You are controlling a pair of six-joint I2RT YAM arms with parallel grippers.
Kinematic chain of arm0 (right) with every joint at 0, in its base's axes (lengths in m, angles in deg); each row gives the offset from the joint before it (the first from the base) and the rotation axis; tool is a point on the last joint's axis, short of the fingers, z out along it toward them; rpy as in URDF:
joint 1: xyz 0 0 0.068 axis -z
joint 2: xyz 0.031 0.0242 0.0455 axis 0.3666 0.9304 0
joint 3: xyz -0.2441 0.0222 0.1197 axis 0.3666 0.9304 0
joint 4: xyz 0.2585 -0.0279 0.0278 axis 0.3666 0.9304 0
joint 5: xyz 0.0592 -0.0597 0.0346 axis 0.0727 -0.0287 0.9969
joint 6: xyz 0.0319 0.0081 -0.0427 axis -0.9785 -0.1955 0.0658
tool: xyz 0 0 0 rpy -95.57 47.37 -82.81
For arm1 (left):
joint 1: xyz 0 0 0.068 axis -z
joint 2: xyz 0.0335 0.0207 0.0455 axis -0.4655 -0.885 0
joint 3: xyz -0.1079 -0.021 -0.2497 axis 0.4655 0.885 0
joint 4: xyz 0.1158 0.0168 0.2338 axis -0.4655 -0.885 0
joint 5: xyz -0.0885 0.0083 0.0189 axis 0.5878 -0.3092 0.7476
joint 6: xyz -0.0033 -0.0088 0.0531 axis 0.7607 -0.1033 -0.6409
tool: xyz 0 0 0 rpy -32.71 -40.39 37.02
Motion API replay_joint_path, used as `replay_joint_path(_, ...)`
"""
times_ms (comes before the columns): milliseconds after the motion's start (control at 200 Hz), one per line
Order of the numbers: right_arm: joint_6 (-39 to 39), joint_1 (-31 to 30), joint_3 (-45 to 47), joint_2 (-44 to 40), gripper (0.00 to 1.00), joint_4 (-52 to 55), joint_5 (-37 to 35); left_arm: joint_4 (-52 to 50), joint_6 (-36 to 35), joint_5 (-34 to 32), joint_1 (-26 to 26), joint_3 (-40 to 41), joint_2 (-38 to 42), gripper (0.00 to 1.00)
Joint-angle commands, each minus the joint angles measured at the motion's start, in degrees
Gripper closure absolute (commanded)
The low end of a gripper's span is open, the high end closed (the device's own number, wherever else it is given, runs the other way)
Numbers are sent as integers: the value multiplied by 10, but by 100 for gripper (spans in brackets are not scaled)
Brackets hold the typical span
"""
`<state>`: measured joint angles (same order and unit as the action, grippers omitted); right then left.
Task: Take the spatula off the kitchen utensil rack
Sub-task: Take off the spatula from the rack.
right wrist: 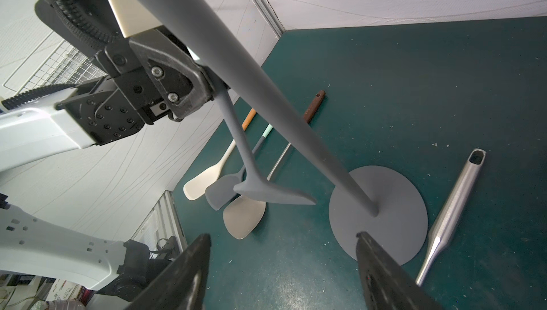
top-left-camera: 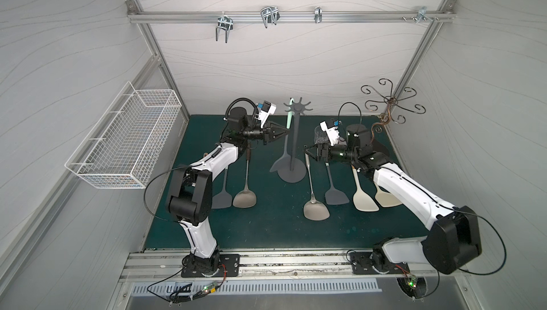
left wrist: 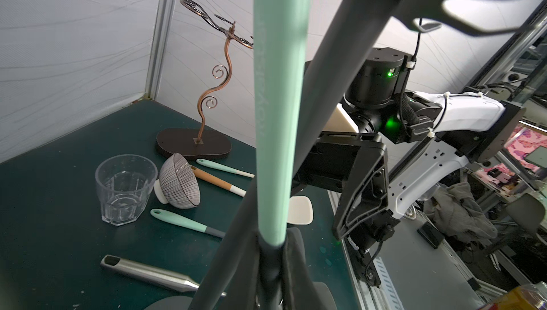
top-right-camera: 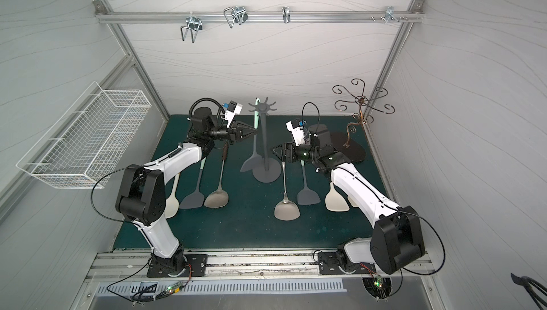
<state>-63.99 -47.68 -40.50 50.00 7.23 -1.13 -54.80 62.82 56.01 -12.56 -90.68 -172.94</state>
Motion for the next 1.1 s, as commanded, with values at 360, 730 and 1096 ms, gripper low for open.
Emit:
replay_joint_path(360,-14,-2,21,-36,22,-9,7,-87,-87,-92,3,-5,60,100)
replay_joint_path(730,-20,-2,36,-55,22,-10,-2,-36,-61,-156,3,15,83,100)
replay_joint_path(1096,-29,-2,50,-68,22,-21,4,-122,-107,-241,4,15,122,100)
